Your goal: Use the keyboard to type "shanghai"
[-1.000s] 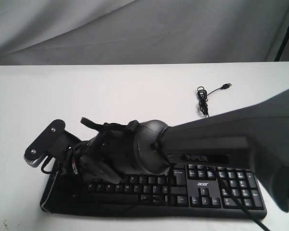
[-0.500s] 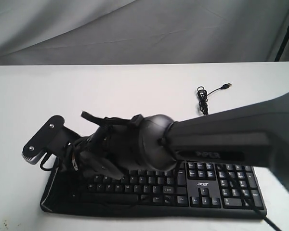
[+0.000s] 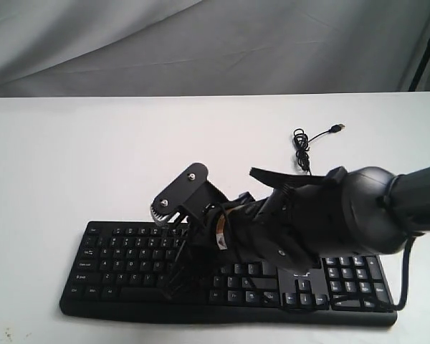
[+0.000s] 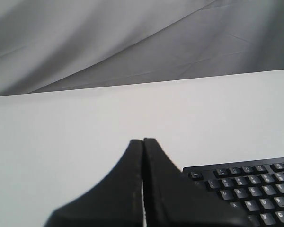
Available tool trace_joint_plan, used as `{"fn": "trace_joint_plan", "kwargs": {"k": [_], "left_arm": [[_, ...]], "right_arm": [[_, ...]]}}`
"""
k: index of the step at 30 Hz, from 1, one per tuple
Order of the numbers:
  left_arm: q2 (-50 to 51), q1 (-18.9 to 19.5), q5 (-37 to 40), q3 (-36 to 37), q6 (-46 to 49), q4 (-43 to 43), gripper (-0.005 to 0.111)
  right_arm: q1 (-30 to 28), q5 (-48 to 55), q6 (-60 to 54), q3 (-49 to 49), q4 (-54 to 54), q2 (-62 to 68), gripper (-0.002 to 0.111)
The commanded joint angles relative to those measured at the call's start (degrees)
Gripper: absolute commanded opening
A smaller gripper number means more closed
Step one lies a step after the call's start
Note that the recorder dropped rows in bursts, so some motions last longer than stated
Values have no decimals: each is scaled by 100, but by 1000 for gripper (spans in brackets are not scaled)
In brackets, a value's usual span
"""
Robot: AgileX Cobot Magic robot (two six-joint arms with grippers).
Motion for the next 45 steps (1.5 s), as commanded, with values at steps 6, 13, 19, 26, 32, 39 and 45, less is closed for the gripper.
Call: {"fn": "trace_joint_plan", "kwargs": {"k": [6, 13, 19, 26, 32, 39, 45], "left_arm": [[-20, -20, -28, 25, -16, 4, 0], [-20, -20, -28, 25, -16, 4, 0], [-20, -20, -28, 25, -16, 4, 0], [-20, -20, -28, 25, -16, 4, 0], [-20, -20, -28, 25, -16, 4, 0], [-20, -20, -28, 25, -16, 4, 0], [-20, -20, -28, 25, -16, 4, 0]], "right_arm": [[-171, -202, -22, 124, 61, -57, 0], [-223, -127, -51, 124, 61, -57, 0], [-223, -91, -51, 124, 61, -57, 0], [-197, 0, -51, 124, 61, 68, 0], [-197, 0, -51, 124, 61, 209, 0], [-197, 134, -51, 124, 22, -201, 0], [-83, 144, -51, 414, -45, -830, 0]]}}
